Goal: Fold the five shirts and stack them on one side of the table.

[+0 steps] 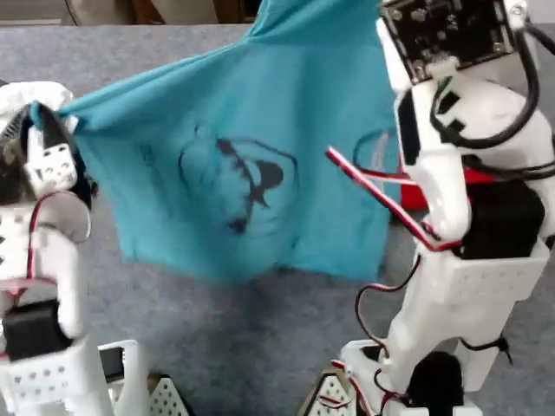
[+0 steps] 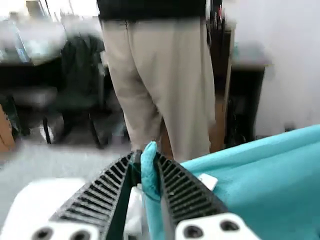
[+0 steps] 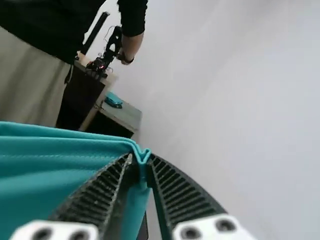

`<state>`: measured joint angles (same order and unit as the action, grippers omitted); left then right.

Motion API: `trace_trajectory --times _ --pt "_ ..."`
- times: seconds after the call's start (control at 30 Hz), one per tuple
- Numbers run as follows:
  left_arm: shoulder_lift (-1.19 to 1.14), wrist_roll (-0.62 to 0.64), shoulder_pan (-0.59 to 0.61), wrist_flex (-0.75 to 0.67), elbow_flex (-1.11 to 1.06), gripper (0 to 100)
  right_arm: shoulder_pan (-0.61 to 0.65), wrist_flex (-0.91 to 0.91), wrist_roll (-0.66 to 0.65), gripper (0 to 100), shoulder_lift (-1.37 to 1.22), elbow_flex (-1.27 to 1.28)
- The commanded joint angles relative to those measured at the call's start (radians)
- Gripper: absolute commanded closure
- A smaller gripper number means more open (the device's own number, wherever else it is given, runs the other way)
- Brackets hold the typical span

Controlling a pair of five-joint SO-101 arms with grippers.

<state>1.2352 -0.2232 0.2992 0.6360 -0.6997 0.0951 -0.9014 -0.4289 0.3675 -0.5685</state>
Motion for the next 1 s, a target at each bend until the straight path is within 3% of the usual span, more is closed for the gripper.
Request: trace_trajectory --times 0.0,0.33,0.7,0.83,0.97 --pt "0.007 0.006 0.040 0.063 0.127 98 -0.021 0.028 -0.005 99.7 0.038 -0.025" --pt "0.007 0.008 0.037 0.497 0.583 98 -0.018 0.023 -0.012 99.7 0.245 -0.099" --pt "0.027 0.006 0.035 0.870 0.842 98 -0.018 0.023 -0.012 99.6 0.410 -0.088" --pt "0.077 0.037 0.035 0.870 0.746 98 -0.018 0.025 -0.012 99.6 0.372 -0.035" --pt "0.093 0.106 0.035 0.672 0.473 98 -0.016 0.064 -0.014 99.7 0.282 0.128"
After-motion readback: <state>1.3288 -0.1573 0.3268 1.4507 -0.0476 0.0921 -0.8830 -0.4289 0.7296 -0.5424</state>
